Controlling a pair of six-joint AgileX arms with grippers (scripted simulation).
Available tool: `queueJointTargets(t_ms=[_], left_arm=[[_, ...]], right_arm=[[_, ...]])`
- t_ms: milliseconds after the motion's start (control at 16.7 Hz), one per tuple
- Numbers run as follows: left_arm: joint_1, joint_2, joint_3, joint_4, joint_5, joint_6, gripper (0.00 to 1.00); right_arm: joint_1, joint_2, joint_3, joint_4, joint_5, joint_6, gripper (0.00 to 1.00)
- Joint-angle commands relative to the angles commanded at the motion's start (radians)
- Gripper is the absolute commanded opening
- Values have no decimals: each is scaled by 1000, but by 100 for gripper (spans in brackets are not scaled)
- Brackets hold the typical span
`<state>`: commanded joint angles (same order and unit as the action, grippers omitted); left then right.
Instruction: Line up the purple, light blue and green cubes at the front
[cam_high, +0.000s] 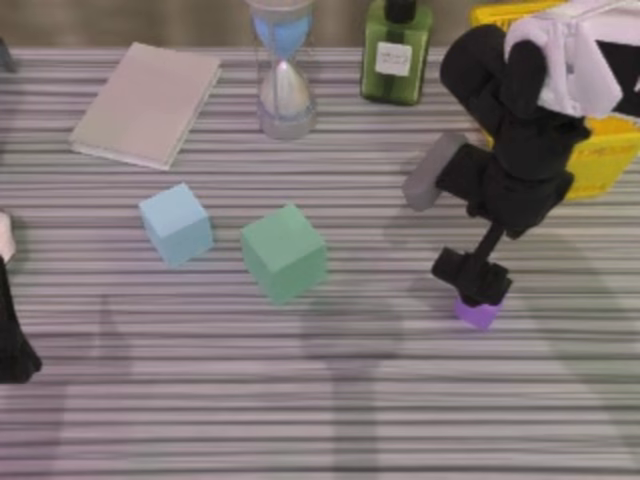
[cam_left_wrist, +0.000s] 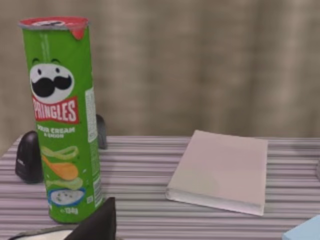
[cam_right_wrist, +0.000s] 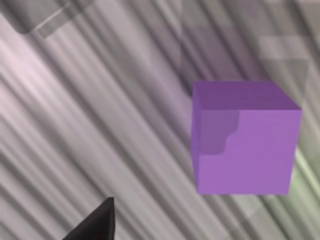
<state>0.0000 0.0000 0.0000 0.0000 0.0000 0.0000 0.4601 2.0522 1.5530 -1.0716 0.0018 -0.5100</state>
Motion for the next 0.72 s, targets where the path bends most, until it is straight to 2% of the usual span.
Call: queueJointTargets(t_ms=[240, 540, 720], left_arm=[[0, 0, 0, 0, 0, 0, 100], [0, 0, 0, 0, 0, 0, 100], [0, 0, 0, 0, 0, 0, 100]], right_arm=[[-2, 16, -28, 42, 0, -1, 100], [0, 103, -131, 241, 1, 2, 100], [1, 138, -168, 306, 1, 3, 100]])
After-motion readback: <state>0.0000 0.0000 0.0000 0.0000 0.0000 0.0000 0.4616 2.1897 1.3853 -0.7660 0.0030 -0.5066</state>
